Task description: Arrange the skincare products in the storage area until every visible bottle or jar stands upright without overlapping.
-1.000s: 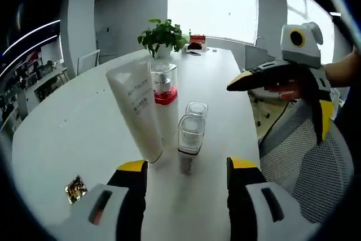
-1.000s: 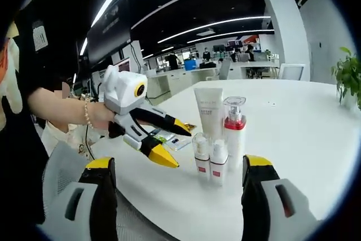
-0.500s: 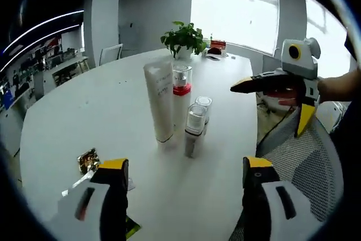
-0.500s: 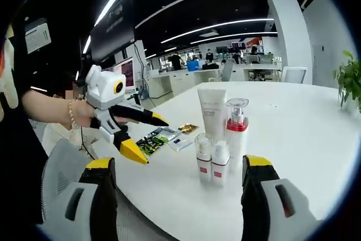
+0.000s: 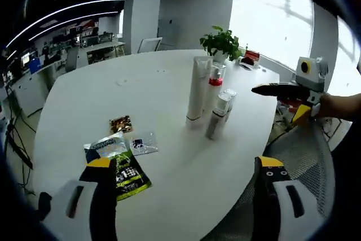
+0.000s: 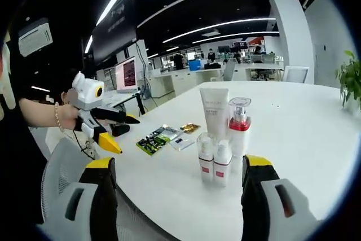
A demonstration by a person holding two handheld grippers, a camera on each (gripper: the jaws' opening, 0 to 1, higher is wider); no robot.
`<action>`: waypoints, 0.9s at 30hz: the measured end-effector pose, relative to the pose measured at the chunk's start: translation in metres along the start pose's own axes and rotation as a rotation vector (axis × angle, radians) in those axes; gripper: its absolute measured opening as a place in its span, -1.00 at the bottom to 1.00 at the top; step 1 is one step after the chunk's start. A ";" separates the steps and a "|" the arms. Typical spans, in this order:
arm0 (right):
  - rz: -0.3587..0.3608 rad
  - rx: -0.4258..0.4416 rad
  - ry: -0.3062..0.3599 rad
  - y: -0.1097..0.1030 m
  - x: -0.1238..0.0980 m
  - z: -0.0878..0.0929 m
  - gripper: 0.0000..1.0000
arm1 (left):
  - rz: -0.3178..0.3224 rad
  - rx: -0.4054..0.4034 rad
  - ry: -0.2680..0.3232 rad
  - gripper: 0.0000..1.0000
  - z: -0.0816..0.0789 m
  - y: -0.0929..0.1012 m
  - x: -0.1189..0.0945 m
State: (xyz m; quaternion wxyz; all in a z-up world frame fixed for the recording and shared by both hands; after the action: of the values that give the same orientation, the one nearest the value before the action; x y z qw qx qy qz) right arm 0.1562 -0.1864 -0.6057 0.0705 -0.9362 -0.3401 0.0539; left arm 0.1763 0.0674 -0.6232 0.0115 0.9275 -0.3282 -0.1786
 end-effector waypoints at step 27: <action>-0.015 -0.019 -0.022 -0.004 0.001 0.004 0.82 | -0.144 -0.075 0.026 0.98 0.022 -0.012 -0.044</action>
State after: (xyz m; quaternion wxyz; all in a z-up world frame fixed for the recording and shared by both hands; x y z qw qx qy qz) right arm 0.1537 -0.1826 -0.6093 0.0584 -0.9336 -0.3482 0.0605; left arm 0.1445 0.1058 -0.6308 0.0376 0.9499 -0.2534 -0.1790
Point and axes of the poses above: the point that each gripper's makers call its tool centre point, and the gripper's own axes: x roughly forward along the fingers, y roughly to its right, z roughly out of its underside, the point moved 5 cm from there along -x, roughly backward along the fingers, and after that the axes turned 15 degrees about y, right-handed, at the moved point
